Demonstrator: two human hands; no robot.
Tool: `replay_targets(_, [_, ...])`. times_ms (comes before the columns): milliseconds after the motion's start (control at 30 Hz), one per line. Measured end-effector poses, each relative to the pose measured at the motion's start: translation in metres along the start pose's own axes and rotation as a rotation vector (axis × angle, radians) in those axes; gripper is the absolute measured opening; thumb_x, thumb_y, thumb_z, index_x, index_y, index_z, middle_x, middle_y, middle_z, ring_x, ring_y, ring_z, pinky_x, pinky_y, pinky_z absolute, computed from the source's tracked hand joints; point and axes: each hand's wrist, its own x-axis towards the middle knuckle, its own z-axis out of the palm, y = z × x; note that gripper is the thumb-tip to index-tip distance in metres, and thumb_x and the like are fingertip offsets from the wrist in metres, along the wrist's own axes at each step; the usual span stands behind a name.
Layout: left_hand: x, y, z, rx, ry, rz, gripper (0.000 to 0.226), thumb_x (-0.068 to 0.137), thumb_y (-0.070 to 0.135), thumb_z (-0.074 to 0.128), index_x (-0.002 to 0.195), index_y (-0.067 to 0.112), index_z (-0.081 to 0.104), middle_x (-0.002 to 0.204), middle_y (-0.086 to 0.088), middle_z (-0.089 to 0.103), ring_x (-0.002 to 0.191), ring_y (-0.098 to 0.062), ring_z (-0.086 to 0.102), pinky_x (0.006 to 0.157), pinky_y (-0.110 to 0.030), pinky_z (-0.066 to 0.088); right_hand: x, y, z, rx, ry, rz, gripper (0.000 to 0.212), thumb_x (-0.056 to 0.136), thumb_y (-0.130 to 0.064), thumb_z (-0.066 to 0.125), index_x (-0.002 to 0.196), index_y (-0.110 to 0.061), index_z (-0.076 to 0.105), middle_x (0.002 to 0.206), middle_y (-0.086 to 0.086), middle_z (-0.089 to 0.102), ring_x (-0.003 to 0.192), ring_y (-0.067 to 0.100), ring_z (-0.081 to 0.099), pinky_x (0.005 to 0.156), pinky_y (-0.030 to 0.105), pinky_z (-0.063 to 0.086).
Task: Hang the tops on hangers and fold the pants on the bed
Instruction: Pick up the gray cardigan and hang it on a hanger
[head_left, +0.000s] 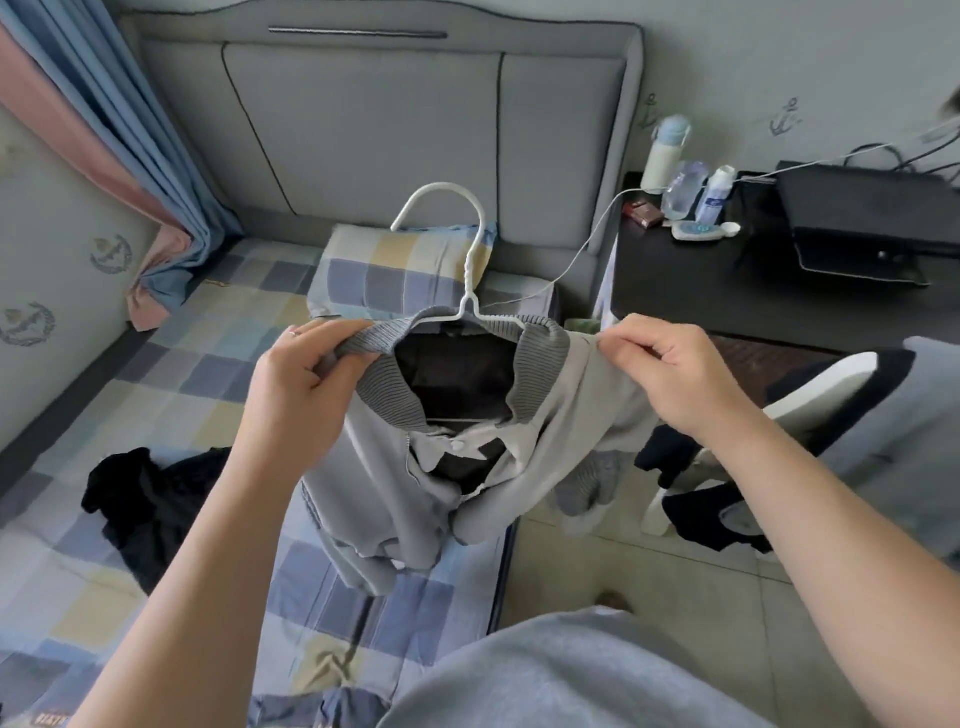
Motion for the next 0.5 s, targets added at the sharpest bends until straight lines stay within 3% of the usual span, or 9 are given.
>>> replay_targets(67, [0.006, 0.005, 0.017, -0.035, -0.049, 0.011, 0.042, 0.085, 0.033, 0.060, 0.105, 0.070, 0.059, 0.090, 0.035, 0.059, 0.080, 0.008, 0.051, 0.078, -0.007, 0.040, -0.018, 0.002, -0.012, -0.071, 0.147, 0.006, 0.029, 0.100, -0.008, 0.057, 0.085, -0.032, 0.067, 0.078, -0.020, 0.062, 0.079, -0.005, 0.055, 0.076, 0.008, 0.037])
replay_targets(200, [0.021, 0.026, 0.054, -0.099, -0.167, 0.093, 0.038, 0.086, 0.036, 0.058, 0.100, 0.072, 0.058, 0.080, 0.014, 0.058, 0.079, 0.001, 0.048, 0.072, -0.008, 0.039, -0.050, 0.006, -0.039, -0.159, 0.369, 0.042, 0.022, 0.101, -0.008, 0.052, 0.085, -0.020, 0.061, 0.078, -0.014, 0.059, 0.077, -0.003, 0.054, 0.073, 0.007, 0.037])
replay_targets(300, [0.029, 0.048, 0.081, -0.153, -0.211, 0.128, 0.044, 0.087, 0.025, 0.062, 0.096, 0.069, 0.061, 0.067, 0.019, 0.052, 0.065, 0.003, 0.044, 0.063, -0.004, 0.034, -0.075, 0.012, -0.068, -0.122, 0.440, 0.167, 0.014, 0.102, -0.013, 0.053, 0.092, -0.017, 0.062, 0.093, -0.006, 0.066, 0.087, -0.007, 0.058, 0.077, 0.005, 0.040])
replay_targets(333, [0.031, 0.055, 0.089, -0.170, -0.217, 0.132, 0.047, 0.087, 0.023, 0.064, 0.094, 0.069, 0.062, 0.063, 0.020, 0.049, 0.062, 0.003, 0.043, 0.060, -0.005, 0.034, -0.085, 0.015, -0.080, -0.091, 0.428, 0.238, 0.006, 0.101, -0.016, 0.057, 0.100, -0.019, 0.062, 0.103, -0.006, 0.067, 0.095, -0.007, 0.059, 0.081, 0.006, 0.042])
replay_targets(400, [0.033, 0.069, 0.104, -0.214, -0.231, 0.147, 0.051, 0.088, 0.019, 0.067, 0.092, 0.070, 0.062, 0.060, 0.014, 0.045, 0.058, 0.001, 0.040, 0.058, -0.006, 0.033, -0.114, 0.027, -0.107, -0.034, 0.348, 0.416, 0.021, 0.095, -0.021, 0.067, 0.113, -0.029, 0.059, 0.109, -0.012, 0.068, 0.103, -0.006, 0.061, 0.086, 0.007, 0.043])
replay_targets(433, [0.033, 0.077, 0.112, -0.231, -0.234, 0.153, 0.053, 0.089, 0.016, 0.068, 0.091, 0.069, 0.063, 0.060, 0.010, 0.042, 0.057, 0.001, 0.039, 0.057, -0.007, 0.033, -0.131, 0.034, -0.119, -0.011, 0.273, 0.517, 0.027, 0.092, -0.023, 0.071, 0.114, -0.034, 0.060, 0.105, -0.015, 0.070, 0.100, -0.006, 0.063, 0.084, 0.006, 0.044])
replay_targets(500, [0.032, 0.094, 0.131, -0.256, -0.240, 0.166, 0.055, 0.091, 0.013, 0.068, 0.089, 0.068, 0.064, 0.058, 0.009, 0.038, 0.054, 0.000, 0.037, 0.055, -0.006, 0.032, -0.166, 0.048, -0.138, -0.011, 0.138, 0.686, 0.017, 0.090, -0.021, 0.074, 0.102, -0.030, 0.068, 0.091, -0.017, 0.074, 0.089, -0.003, 0.068, 0.074, 0.007, 0.048])
